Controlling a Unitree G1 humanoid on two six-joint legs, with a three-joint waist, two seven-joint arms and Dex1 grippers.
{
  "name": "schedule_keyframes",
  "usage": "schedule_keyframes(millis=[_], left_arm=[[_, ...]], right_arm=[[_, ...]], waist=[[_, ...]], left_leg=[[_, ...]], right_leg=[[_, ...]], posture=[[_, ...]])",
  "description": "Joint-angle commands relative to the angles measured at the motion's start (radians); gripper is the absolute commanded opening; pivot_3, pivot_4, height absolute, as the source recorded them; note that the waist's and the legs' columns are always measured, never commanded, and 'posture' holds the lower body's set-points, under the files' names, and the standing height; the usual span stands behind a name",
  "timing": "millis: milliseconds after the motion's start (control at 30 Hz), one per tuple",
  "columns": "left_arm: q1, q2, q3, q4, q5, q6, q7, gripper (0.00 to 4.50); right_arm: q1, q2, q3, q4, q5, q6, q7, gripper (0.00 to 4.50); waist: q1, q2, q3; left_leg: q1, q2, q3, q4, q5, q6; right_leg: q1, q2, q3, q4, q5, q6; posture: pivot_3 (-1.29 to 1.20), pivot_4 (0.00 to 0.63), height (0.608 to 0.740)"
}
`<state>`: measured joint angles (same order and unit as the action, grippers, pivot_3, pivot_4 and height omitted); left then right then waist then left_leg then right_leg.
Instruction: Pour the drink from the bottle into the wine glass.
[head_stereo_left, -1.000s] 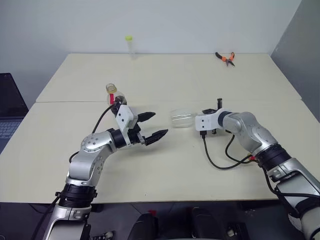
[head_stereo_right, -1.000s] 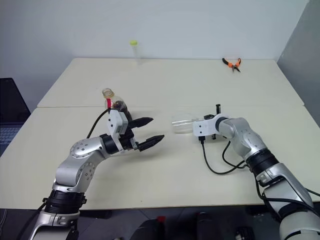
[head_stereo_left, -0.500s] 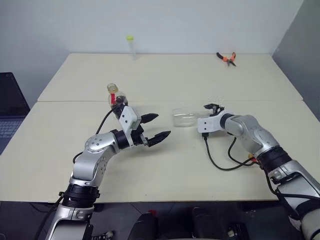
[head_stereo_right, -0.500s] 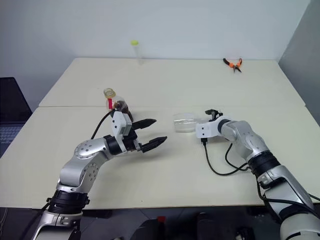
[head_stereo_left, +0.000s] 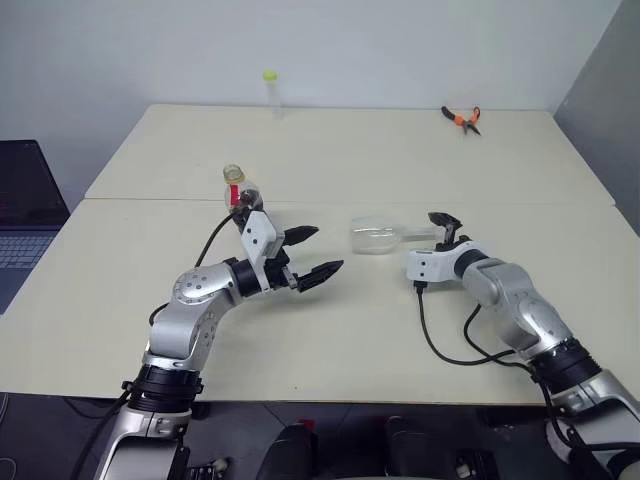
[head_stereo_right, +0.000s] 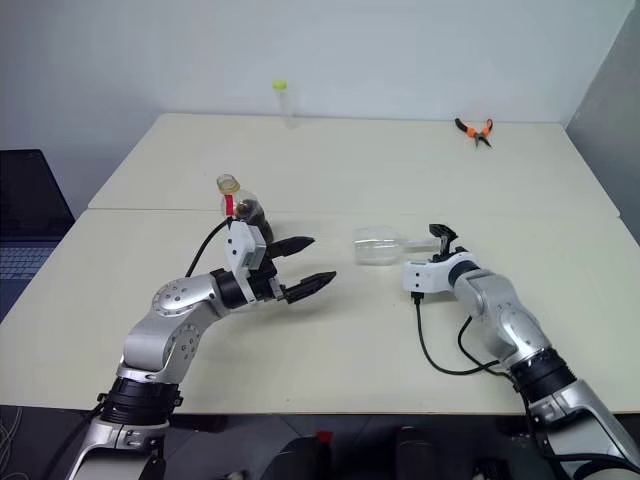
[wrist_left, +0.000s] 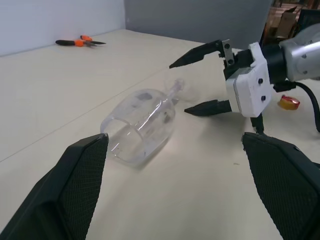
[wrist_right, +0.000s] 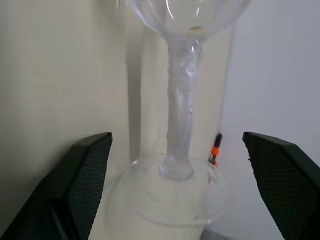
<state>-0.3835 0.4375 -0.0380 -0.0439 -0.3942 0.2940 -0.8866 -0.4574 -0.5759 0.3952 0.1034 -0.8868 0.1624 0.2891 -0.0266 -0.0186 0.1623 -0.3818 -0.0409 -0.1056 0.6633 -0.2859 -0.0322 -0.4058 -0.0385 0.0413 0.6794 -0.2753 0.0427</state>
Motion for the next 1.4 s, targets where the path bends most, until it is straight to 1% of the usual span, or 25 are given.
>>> schedule_keyframes(millis=[33,100,200,333,567,733,1000,1100,1233,1267,1333,1400], left_arm=[[-0.024,-0.006,-0.003,-0.011,0.000,-0.019,-0.006,4.50],[-0.028,-0.009,-0.005,-0.005,0.000,-0.019,-0.011,4.50],[-0.034,-0.010,-0.008,0.001,0.001,-0.021,-0.015,4.50],[-0.043,-0.012,-0.009,0.011,0.004,-0.024,-0.020,4.50],[-0.044,-0.018,-0.011,0.008,0.007,-0.023,-0.016,4.50],[-0.041,-0.021,-0.010,0.004,0.010,-0.023,-0.009,4.50],[-0.032,-0.022,-0.008,0.009,0.013,-0.032,-0.006,4.50],[-0.032,-0.025,-0.006,0.017,0.015,-0.039,-0.007,4.50],[-0.029,-0.025,-0.003,0.021,0.017,-0.045,-0.006,4.50],[-0.028,-0.025,0.000,0.022,0.017,-0.046,-0.003,4.50],[-0.024,-0.026,0.004,0.022,0.015,-0.045,0.003,4.50],[-0.021,-0.028,0.007,0.020,0.013,-0.044,0.009,4.50]], right_arm=[[0.037,0.043,-0.029,-0.034,-0.082,0.090,-0.136,4.48],[0.055,0.072,-0.023,-0.021,-0.105,0.113,-0.193,4.48],[0.062,0.099,-0.012,-0.004,-0.125,0.129,-0.229,4.48],[0.028,0.123,0.005,0.065,-0.136,0.111,-0.282,4.48],[-0.050,0.153,0.063,0.193,-0.142,0.070,-0.307,4.48],[-0.133,0.194,0.101,0.316,-0.148,0.047,-0.337,4.48],[-0.221,0.245,0.148,0.443,-0.138,0.012,-0.342,4.48],[-0.252,0.269,0.156,0.505,-0.128,0.004,-0.341,3.91],[-0.258,0.277,0.148,0.496,-0.109,0.008,-0.322,2.54],[-0.251,0.279,0.146,0.474,-0.105,0.016,-0.313,2.09],[-0.232,0.284,0.145,0.427,-0.101,0.029,-0.288,1.46],[-0.211,0.288,0.142,0.377,-0.098,0.045,-0.262,0.70]], waist=[[0.000,0.000,0.000],[-0.001,0.000,0.000],[-0.002,0.000,0.000],[-0.004,0.000,0.000],[-0.012,-0.001,-0.001],[-0.035,-0.003,-0.002],[-0.058,-0.004,-0.003],[-0.061,-0.004,-0.003],[-0.061,-0.004,-0.003],[-0.061,-0.004,-0.003],[-0.061,-0.004,-0.003],[-0.060,-0.004,-0.003]], left_leg=[[0.000,0.000,0.000,0.000,0.000,0.000],[0.000,0.000,0.000,0.000,0.000,0.000],[0.000,0.000,0.000,0.000,0.000,0.000],[0.001,0.000,0.000,0.000,0.000,0.000],[0.002,0.001,0.001,0.000,0.000,0.000],[0.003,0.002,0.001,-0.001,0.000,0.000],[0.005,0.003,0.001,-0.002,0.000,0.000],[0.007,0.003,0.001,-0.002,0.000,0.000],[0.007,0.003,0.001,-0.002,0.000,0.000],[0.006,0.003,0.001,-0.002,0.000,0.000],[0.006,0.003,0.001,-0.002,0.000,0.000],[0.006,0.003,0.001,-0.002,0.000,0.000]], right_leg=[[0.000,0.000,0.000,0.000,0.000,0.000],[0.000,0.000,0.000,0.000,0.000,0.000],[0.000,0.000,0.000,0.000,0.000,0.000],[0.000,0.001,0.000,0.000,0.000,0.000],[0.000,0.001,0.001,0.001,0.000,0.000],[0.001,0.001,0.001,0.001,0.000,0.000],[0.001,0.002,0.002,0.001,0.001,-0.001],[0.002,0.002,0.003,0.002,0.001,-0.001],[0.002,0.002,0.003,0.002,0.001,-0.001],[0.002,0.002,0.003,0.001,0.001,-0.001],[0.001,0.002,0.003,0.001,0.001,-0.001],[0.001,0.002,0.003,0.001,0.001,-0.001]], posture=[[0.00,0.150,0.740],[0.00,0.150,0.740],[0.00,0.150,0.740],[0.00,0.150,0.740],[0.00,0.150,0.740],[0.00,0.150,0.740],[0.00,0.150,0.740],[0.00,0.150,0.740],[0.00,0.150,0.740],[0.00,0.150,0.740],[0.00,0.150,0.740],[0.00,0.150,0.740]])
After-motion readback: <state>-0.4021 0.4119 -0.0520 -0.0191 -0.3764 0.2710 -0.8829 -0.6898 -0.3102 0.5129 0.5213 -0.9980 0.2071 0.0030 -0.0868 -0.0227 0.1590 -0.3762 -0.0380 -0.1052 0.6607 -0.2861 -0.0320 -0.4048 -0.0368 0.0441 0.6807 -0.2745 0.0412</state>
